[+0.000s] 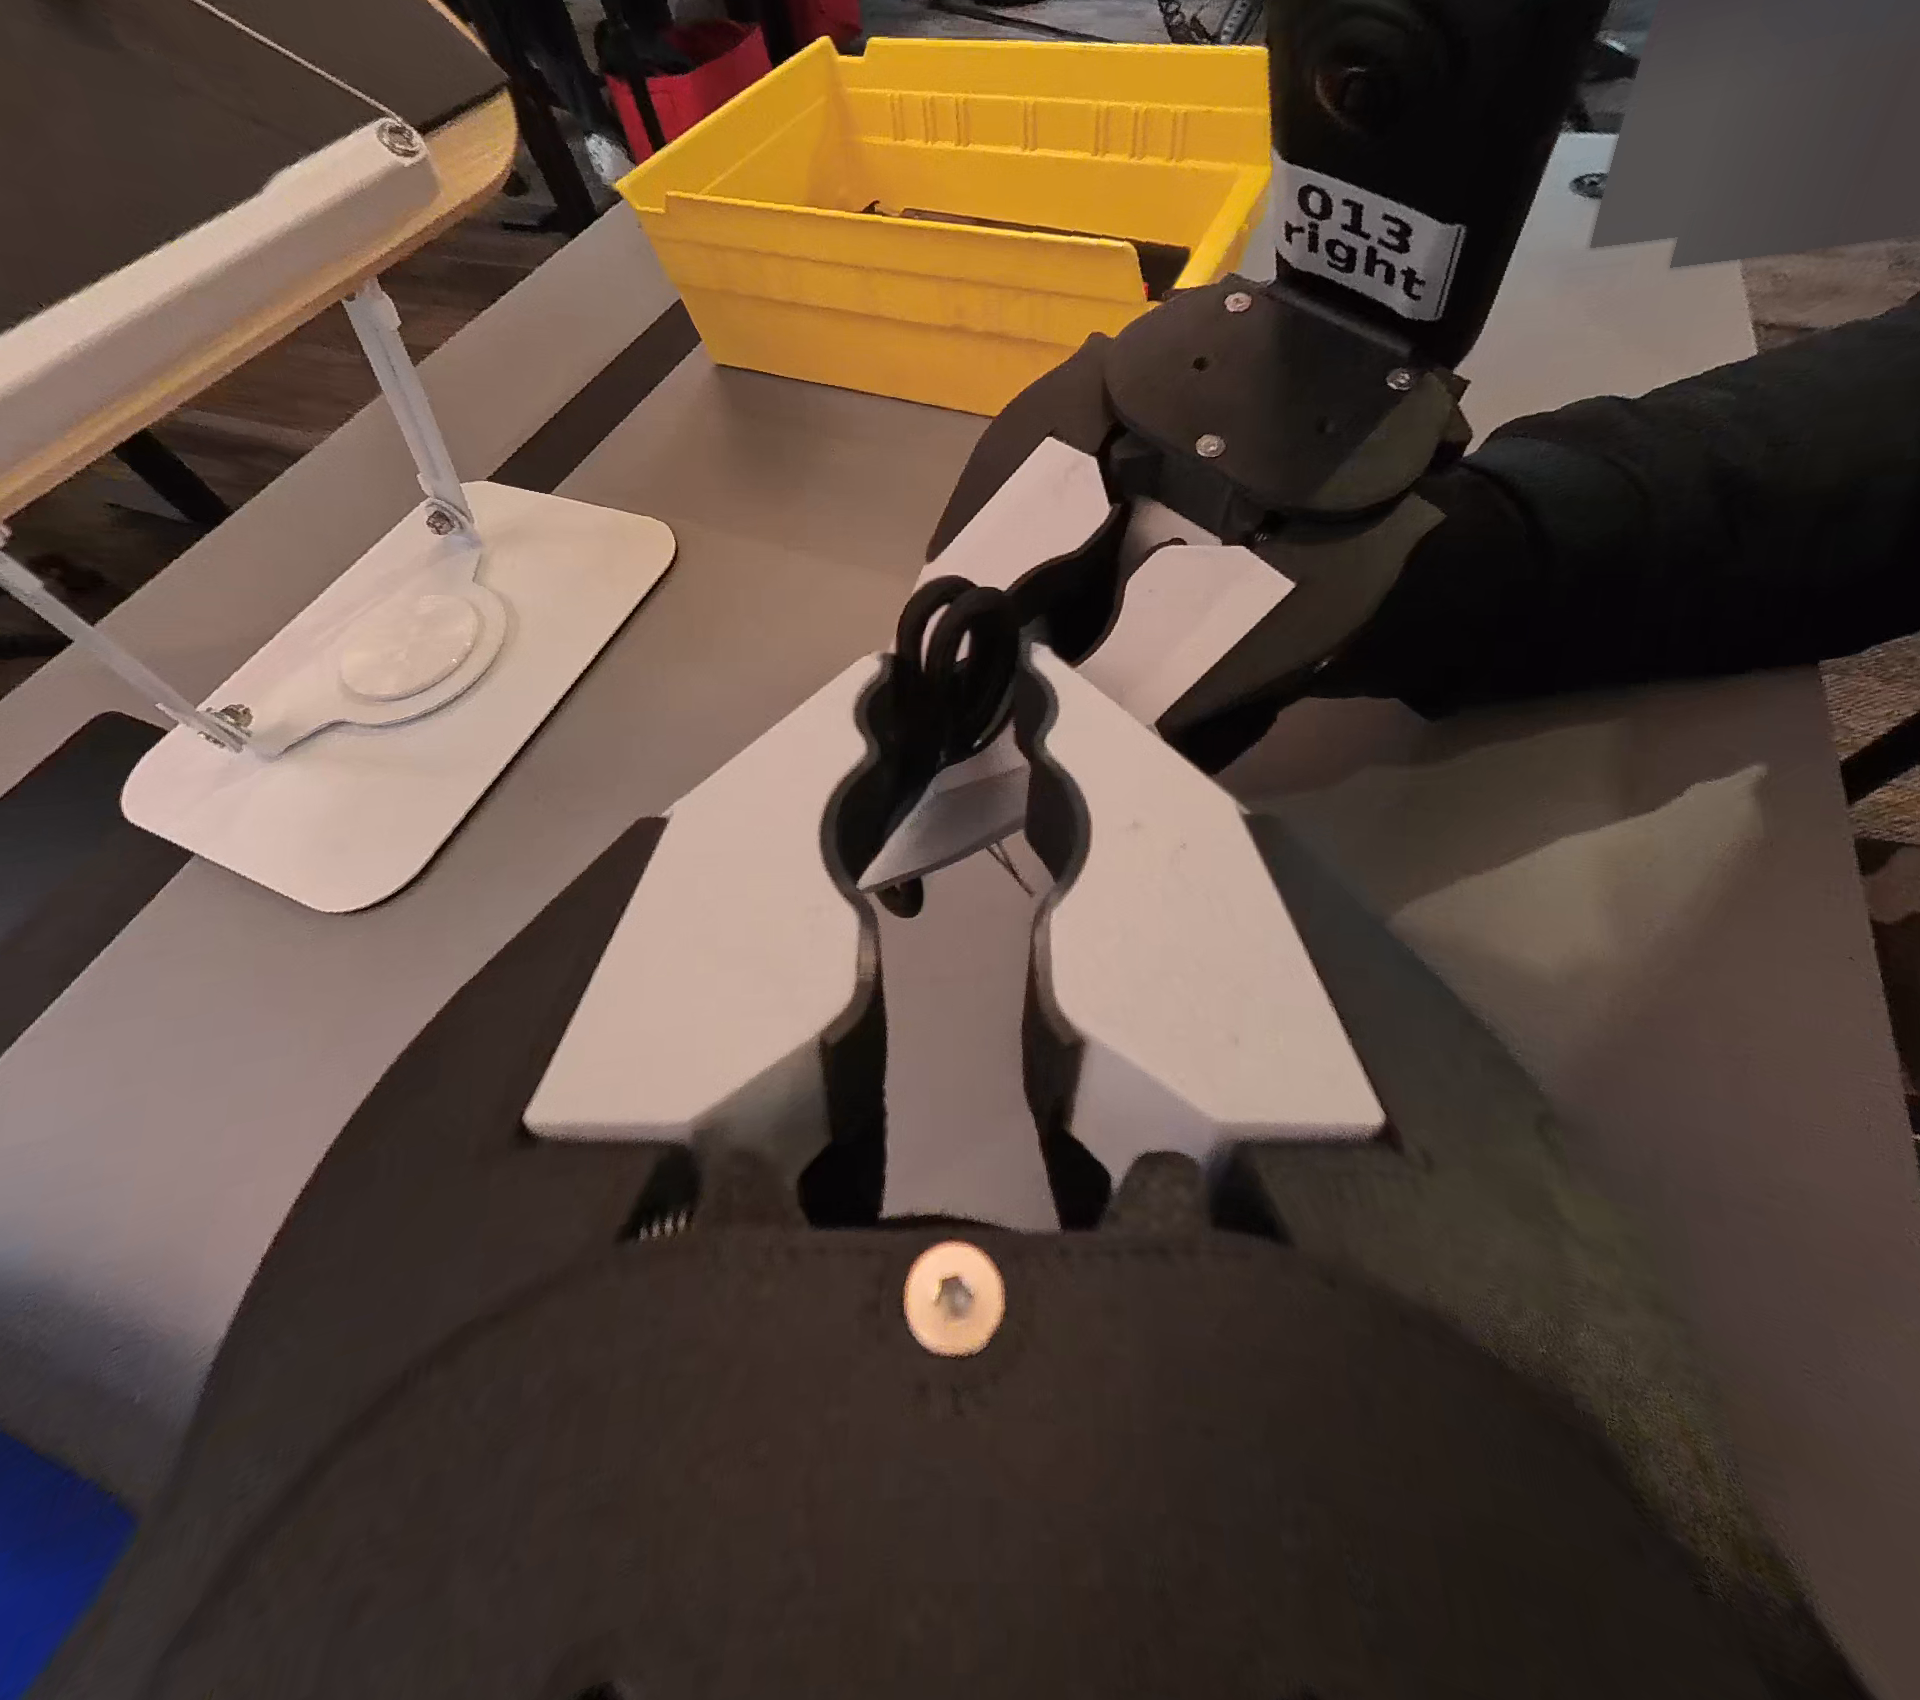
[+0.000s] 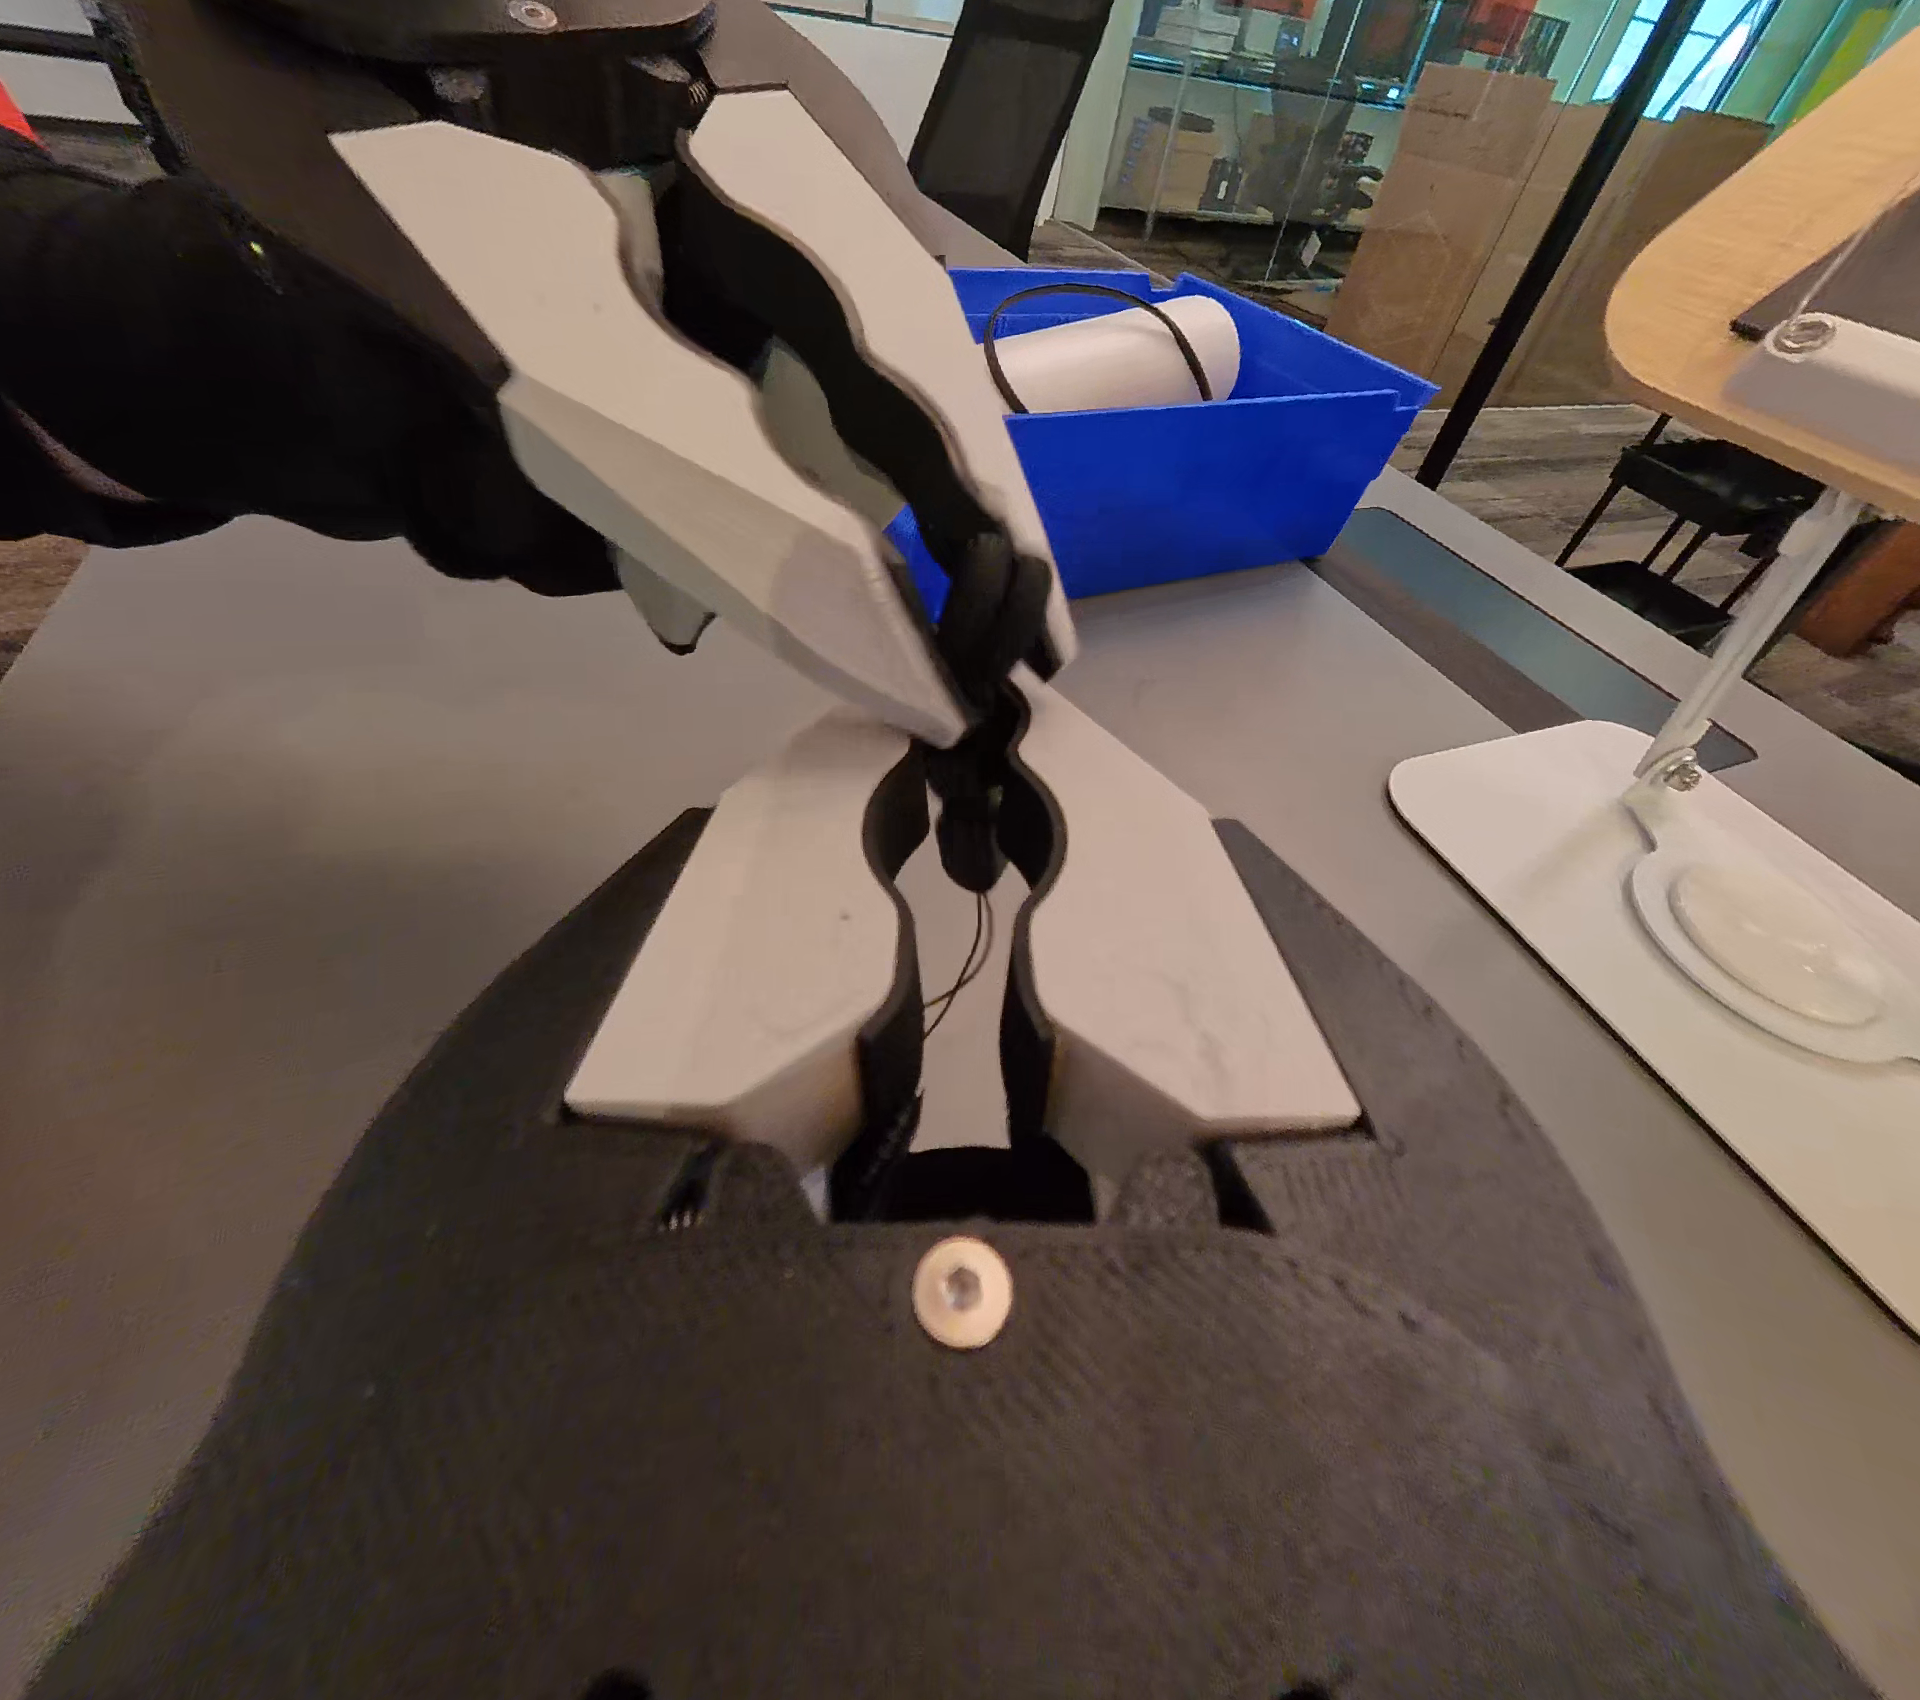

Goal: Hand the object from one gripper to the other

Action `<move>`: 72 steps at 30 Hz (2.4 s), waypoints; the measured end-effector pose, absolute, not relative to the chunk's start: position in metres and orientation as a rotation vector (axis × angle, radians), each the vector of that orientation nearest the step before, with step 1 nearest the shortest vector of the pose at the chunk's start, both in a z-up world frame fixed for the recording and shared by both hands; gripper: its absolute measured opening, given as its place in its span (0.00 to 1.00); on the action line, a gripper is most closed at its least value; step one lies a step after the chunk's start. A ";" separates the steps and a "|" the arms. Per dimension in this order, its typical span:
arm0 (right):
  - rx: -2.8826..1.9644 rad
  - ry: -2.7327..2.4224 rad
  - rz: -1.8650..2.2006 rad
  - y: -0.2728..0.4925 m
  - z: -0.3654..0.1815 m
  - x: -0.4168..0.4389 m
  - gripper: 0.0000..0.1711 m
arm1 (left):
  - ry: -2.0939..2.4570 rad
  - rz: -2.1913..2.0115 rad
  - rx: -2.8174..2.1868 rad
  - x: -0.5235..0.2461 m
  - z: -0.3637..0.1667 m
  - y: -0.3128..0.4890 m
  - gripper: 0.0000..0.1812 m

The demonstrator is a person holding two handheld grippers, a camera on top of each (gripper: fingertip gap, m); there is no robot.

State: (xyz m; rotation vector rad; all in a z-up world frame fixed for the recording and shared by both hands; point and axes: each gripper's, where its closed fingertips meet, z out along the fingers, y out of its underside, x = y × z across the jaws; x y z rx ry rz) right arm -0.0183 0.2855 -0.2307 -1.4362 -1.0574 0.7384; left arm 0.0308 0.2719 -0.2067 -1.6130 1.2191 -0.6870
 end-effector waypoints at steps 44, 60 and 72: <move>-1.259 -1.345 1.201 0.226 -0.227 -0.023 0.00 | 1.659 -1.243 -1.526 0.033 -0.195 0.212 0.11; -1.411 -1.110 0.906 0.281 -0.230 -0.013 0.00 | 1.314 -0.813 -1.645 0.037 -0.208 0.269 0.27; -1.383 -1.139 0.879 0.273 -0.233 -0.022 0.03 | 1.261 -0.732 -1.625 0.039 -0.210 0.276 0.04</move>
